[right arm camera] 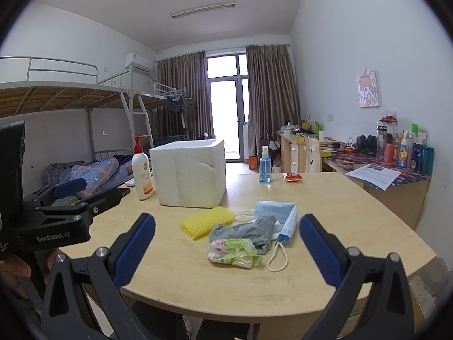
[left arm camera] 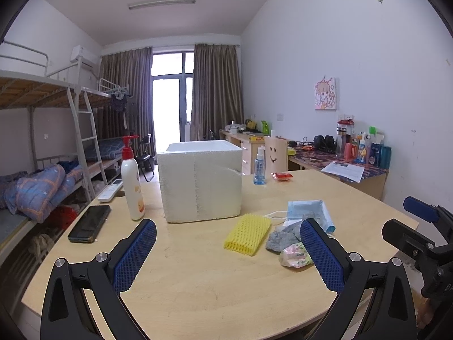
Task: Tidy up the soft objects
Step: 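Grasp the yellow mesh sleeve with the left tool while the right tool grasps the blue mask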
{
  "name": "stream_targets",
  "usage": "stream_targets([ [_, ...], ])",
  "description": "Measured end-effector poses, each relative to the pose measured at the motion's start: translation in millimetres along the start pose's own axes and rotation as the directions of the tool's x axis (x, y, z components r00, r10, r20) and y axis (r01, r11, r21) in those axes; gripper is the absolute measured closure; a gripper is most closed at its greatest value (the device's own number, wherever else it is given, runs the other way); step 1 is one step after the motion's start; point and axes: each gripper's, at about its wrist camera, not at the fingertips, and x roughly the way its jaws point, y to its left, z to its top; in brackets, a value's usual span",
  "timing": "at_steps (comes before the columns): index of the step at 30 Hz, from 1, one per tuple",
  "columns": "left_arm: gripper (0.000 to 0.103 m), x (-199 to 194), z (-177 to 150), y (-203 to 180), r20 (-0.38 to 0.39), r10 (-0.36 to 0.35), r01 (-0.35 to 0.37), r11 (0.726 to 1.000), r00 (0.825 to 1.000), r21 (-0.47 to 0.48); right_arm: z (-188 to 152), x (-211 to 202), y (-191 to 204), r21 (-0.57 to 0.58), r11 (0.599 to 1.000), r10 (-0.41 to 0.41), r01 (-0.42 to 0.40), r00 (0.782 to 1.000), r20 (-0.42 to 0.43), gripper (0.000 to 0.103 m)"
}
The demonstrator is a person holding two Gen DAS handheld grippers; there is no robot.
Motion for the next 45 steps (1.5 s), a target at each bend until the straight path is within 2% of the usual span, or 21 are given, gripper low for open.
stream_targets([
  [8,0.001,32.9,4.4,0.3,-0.06,-0.015,0.017,1.0,0.998,0.023,4.6,23.3,-14.2,0.041,0.999,0.018,-0.017,0.999,-0.042,0.0],
  [13,0.001,56.0,4.8,-1.6,-0.108,-0.027,0.03,0.999,0.994,0.034,7.8,39.5,-23.2,0.05,0.999,-0.011,0.015,0.997,-0.078,0.0],
  [22,0.001,95.6,2.6,-5.4,-0.228,-0.08,0.091,0.995,0.97,0.042,13.2,69.6,-38.8,0.07,0.997,-0.019,0.03,0.988,-0.155,0.0],
  [33,0.001,152.8,2.2,-8.1,-0.367,-0.126,0.148,0.989,0.921,0.031,14.9,106.6,-58.6,0.072,0.996,-0.032,0.052,0.965,-0.259,0.0],
  [38,0.002,177.0,1.4,-12.6,-0.425,-0.153,0.181,0.983,0.892,0.027,15.8,118.1,-67.0,0.072,0.996,-0.034,0.057,0.954,-0.297,0.0],
  [42,0.008,196.2,-0.4,-14.2,-0.469,-0.166,0.2,0.98,0.867,0.021,16.0,127.7,-71.6,0.071,0.996,-0.024,0.05,0.947,-0.321,0.0],
  [45,0.015,208.7,-4.0,-15.9,-0.51,-0.19,0.223,0.975,0.839,0.004,16.6,136.5,-74.8,0.064,0.996,-0.03,0.056,0.938,-0.345,0.0],
])
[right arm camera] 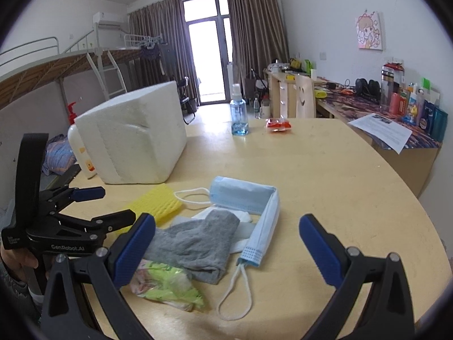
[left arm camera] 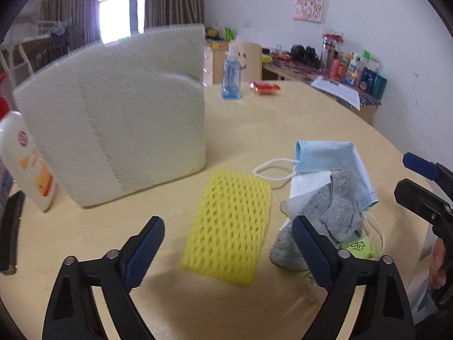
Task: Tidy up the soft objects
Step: 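Grasp the yellow mesh sleeve with the left tool while the right tool grasps the blue mask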
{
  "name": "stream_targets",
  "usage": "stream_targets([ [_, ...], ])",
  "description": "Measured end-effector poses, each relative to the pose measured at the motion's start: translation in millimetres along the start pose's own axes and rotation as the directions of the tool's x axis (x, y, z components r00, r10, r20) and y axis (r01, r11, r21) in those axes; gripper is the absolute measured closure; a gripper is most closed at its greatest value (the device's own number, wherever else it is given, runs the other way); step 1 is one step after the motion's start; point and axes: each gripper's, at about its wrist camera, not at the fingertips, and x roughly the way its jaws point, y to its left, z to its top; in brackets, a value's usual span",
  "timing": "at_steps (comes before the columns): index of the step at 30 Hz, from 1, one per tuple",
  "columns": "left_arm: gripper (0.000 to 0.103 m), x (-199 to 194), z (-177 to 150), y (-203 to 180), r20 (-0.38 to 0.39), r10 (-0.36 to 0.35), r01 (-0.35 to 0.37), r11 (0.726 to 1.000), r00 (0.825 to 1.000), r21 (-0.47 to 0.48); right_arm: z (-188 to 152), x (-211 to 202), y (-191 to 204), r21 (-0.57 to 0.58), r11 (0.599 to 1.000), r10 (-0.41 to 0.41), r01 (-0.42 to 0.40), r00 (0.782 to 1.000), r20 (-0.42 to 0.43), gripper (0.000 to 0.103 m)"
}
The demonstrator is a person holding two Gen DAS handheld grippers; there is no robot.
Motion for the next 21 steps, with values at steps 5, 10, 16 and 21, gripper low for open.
stream_targets([
  [5,0.018,14.7,2.0,2.4,-0.05,-0.006,0.005,1.0,0.999,-0.01,4.4,13.3,-4.7,-0.01,1.0,0.0,-0.001,0.999,-0.045,0.002],
  [10,0.026,22.7,3.4,7.8,-0.084,-0.034,0.032,0.999,0.996,-0.022,9.0,22.0,-9.1,-0.029,1.0,0.009,-0.011,0.997,-0.08,0.018],
  [16,0.039,30.7,3.2,11.0,-0.117,-0.031,0.031,0.999,0.993,-0.009,14.1,33.8,-19.8,-0.029,0.999,-0.018,0.015,0.993,-0.119,0.025],
  [21,0.057,29.4,1.4,10.7,-0.108,-0.026,0.028,1.0,0.994,0.011,15.6,46.2,-26.1,-0.019,0.999,-0.029,0.027,0.988,-0.154,0.035],
])
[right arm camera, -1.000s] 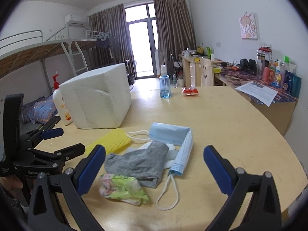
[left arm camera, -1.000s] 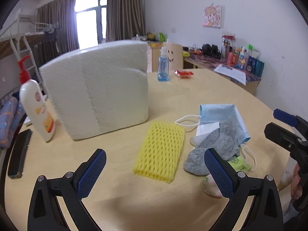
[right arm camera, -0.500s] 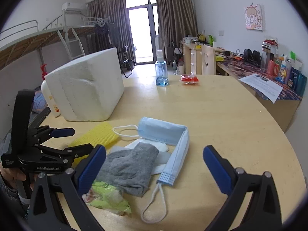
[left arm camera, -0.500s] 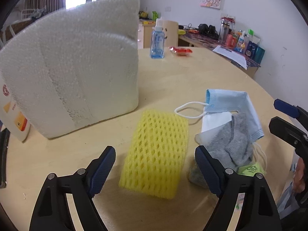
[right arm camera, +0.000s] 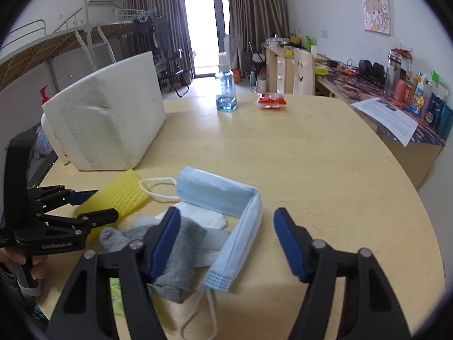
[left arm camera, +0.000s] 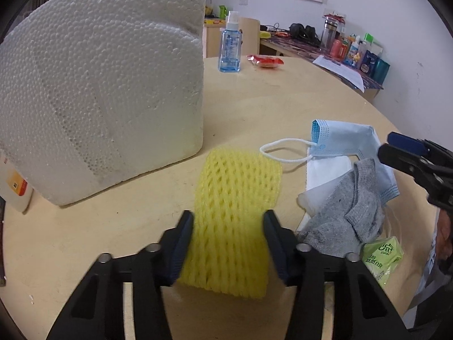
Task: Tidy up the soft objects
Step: 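Grasp the yellow mesh sleeve with the left tool while the right tool grasps the blue mask, then lift the yellow sleeve and blue mask and carry both toward the white foam box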
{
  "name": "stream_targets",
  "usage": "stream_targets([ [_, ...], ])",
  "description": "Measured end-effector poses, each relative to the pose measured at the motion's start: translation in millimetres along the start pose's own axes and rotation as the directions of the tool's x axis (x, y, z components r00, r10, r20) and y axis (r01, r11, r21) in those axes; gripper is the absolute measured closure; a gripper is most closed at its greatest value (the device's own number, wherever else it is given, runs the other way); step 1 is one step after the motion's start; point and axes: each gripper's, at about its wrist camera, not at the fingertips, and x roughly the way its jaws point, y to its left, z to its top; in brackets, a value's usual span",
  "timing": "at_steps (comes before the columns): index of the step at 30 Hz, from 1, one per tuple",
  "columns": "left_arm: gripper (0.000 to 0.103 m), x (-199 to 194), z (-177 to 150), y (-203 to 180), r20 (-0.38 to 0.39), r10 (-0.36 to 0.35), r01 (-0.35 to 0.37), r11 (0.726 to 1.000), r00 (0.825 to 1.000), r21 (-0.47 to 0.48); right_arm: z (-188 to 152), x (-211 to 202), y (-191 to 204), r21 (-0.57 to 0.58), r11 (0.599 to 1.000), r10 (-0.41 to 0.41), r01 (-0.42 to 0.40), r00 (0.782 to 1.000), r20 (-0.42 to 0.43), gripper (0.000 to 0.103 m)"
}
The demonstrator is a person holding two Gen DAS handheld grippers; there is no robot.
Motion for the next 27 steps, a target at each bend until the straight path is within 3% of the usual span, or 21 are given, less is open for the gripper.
stream_targets([
  [5,0.073,-3.7,-0.1,-1.2,0.019,0.004,-0.004,1.0,1.0,0.024,1.3,12.1,-5.7,0.016,1.0,-0.01,0.01,0.999,-0.034,0.042],
  [8,0.087,-9.3,-0.5,-0.6,0.059,0.014,-0.017,0.999,0.998,0.045,2.2,16.8,-8.7,0.022,0.999,-0.027,0.028,0.998,-0.051,0.053],
  [10,0.091,-10.9,-1.1,-2.1,0.075,0.013,-0.017,0.998,0.997,0.062,1.9,19.4,-10.7,0.027,0.999,-0.033,0.034,0.997,-0.063,0.061],
  [14,0.092,-14.6,-2.1,-3.1,0.098,-0.002,-0.005,0.997,0.995,0.079,-0.1,24.9,-13.8,0.034,0.998,-0.054,0.058,0.995,-0.088,0.07],
  [16,0.092,-16.3,-2.1,-1.2,0.108,-0.009,0.0,0.997,0.994,0.074,-1.3,26.3,-14.4,0.035,0.997,-0.058,0.062,0.993,-0.098,0.08],
  [20,0.092,-20.0,-2.1,0.3,0.124,-0.013,0.005,0.998,0.992,0.067,-4.2,29.6,-13.0,0.033,0.997,-0.063,0.068,0.991,-0.115,0.088],
  [27,0.092,-36.6,-7.3,3.6,0.176,-0.052,0.043,0.997,0.983,0.057,0.8,10.7,-14.5,0.08,0.996,-0.027,0.031,0.999,-0.046,0.093],
])
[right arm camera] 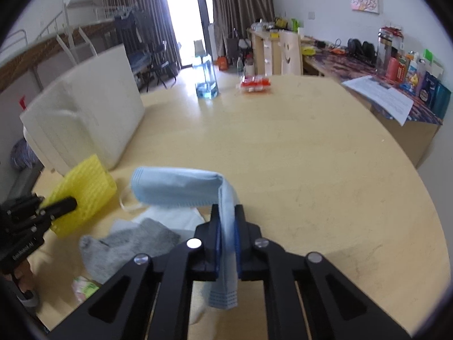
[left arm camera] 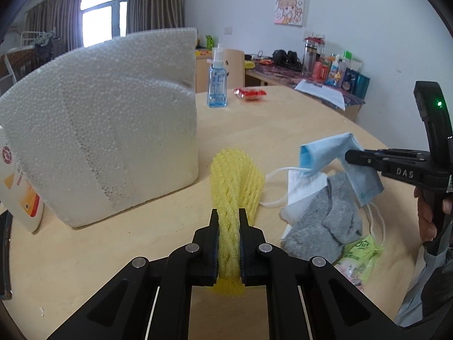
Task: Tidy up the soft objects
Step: 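Lift the yellow sleeve and blue mask and carry both toward the white foam box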
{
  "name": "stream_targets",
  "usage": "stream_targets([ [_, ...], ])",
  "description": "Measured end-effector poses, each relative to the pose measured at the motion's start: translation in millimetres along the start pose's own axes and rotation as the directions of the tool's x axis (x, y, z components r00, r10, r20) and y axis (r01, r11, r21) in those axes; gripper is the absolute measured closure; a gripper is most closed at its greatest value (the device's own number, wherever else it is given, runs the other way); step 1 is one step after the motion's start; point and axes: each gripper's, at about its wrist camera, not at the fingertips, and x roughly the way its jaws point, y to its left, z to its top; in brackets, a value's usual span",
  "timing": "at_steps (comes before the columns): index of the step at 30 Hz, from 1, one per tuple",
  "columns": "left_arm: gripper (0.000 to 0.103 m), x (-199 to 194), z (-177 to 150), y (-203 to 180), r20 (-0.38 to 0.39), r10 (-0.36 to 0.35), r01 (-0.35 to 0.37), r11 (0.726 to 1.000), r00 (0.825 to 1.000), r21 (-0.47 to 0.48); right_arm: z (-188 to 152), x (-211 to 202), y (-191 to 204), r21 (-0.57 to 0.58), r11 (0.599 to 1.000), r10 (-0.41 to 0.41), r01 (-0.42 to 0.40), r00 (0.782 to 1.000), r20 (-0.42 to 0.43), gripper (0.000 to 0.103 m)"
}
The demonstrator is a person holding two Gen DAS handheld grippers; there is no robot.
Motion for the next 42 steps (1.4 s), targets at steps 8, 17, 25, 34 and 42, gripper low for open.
stream_targets([
  [8,0.092,-26.1,1.8,2.8,0.077,-0.011,0.013,1.0,0.997,-0.027,13.8,-45.7,2.9,0.045,0.999,0.001,-0.007,0.99,0.138,0.092],
  [17,0.092,-67.3,2.1,-9.7,0.169,0.027,-0.025,1.0,0.985,-0.018,9.7,-83.8,18.9,0.014,0.999,0.026,-0.03,0.972,0.235,0.092],
  [25,0.092,-101.3,-3.0,-22.6,0.238,0.068,-0.063,0.998,0.969,-0.025,-5.0,-117.3,29.6,-0.025,0.998,0.055,-0.05,0.95,0.307,0.092],
  [34,0.092,-144.6,-19.4,-26.4,0.308,0.112,-0.105,0.994,0.945,-0.04,-25.4,-146.1,42.9,-0.067,0.995,0.093,-0.073,0.923,0.373,0.092],
  [42,0.092,-178.8,-31.3,-35.2,0.374,0.153,-0.148,0.988,0.915,-0.042,-39.9,-165.3,54.1,-0.111,0.991,0.119,-0.079,0.894,0.432,0.092],
])
